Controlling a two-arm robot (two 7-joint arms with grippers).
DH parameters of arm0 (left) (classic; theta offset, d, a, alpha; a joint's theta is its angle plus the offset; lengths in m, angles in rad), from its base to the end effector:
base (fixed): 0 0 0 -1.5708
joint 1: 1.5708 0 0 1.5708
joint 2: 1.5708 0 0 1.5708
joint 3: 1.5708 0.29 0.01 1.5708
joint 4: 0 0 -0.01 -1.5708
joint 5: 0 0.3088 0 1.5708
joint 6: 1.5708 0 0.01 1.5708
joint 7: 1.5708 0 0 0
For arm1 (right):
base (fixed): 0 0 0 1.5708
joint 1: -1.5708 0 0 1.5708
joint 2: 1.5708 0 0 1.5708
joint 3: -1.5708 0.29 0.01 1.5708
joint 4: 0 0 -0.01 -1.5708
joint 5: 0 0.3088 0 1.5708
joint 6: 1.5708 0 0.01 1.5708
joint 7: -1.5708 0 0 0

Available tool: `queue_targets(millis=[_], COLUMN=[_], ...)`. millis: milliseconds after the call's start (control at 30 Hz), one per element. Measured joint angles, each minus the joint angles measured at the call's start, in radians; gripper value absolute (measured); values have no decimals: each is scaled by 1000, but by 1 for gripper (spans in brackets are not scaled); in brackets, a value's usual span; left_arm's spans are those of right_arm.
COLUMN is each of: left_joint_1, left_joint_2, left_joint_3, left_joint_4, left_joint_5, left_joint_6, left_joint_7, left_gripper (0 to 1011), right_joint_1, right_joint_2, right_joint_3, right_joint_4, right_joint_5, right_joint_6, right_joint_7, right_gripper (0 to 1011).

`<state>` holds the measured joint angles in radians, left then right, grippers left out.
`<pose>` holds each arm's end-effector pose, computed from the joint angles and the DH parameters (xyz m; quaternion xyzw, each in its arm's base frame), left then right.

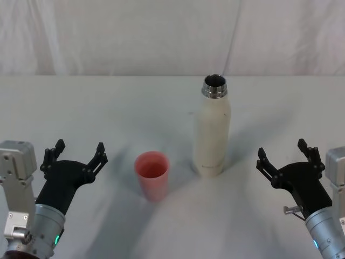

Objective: Grasp the thermos with one hand and pour water into the cup lid.

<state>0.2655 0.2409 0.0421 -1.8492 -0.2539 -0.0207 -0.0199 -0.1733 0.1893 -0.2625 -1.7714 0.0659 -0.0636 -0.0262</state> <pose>0.2529 0.0375 -0.2853 -0.0174 0.0065 0.6616 0.7496 0.2658 0.0383 -0.2976 -0.0015 -0.0413 -0.6058 0.7946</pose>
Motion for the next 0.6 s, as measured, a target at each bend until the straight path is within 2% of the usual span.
queue_targets(millis=[600], left_joint_1=[0], left_joint_2=[0], left_joint_3=[0], left_joint_4=[0], left_joint_5=[0], left_joint_6=[0], left_joint_7=[0], left_gripper=[1001], right_joint_1=[0], right_joint_2=[0], right_joint_3=[0], right_joint_4=[0], right_joint_5=[0], right_joint_6=[0], right_joint_7=[0], right_gripper=[1001])
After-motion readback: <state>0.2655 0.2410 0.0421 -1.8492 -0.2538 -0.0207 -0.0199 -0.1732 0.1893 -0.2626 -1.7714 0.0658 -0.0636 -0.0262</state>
